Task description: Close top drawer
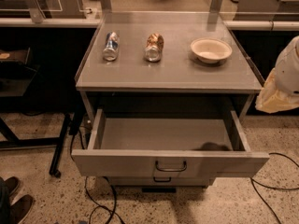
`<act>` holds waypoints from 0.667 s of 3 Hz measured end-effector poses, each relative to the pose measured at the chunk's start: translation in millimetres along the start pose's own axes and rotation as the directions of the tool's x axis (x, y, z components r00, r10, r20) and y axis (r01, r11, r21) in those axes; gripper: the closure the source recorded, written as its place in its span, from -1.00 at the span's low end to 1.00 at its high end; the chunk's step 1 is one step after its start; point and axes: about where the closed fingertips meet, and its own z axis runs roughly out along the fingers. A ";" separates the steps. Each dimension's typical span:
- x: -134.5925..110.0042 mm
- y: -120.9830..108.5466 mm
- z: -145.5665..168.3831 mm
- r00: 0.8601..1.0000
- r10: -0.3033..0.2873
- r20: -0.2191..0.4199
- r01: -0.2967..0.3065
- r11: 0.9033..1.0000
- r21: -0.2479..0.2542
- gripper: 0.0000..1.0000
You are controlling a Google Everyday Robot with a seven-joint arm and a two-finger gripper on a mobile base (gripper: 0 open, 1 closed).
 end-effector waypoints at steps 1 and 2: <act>1.0 9.8 14.0 1.000 0.008 -0.005 -0.008 0.999 -0.031 1.00; 4.6 37.2 60.3 0.999 0.003 -0.035 -0.006 0.996 -0.095 1.00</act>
Offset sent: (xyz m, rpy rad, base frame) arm -0.0355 0.0132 -0.1431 -0.0195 0.2170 -0.0007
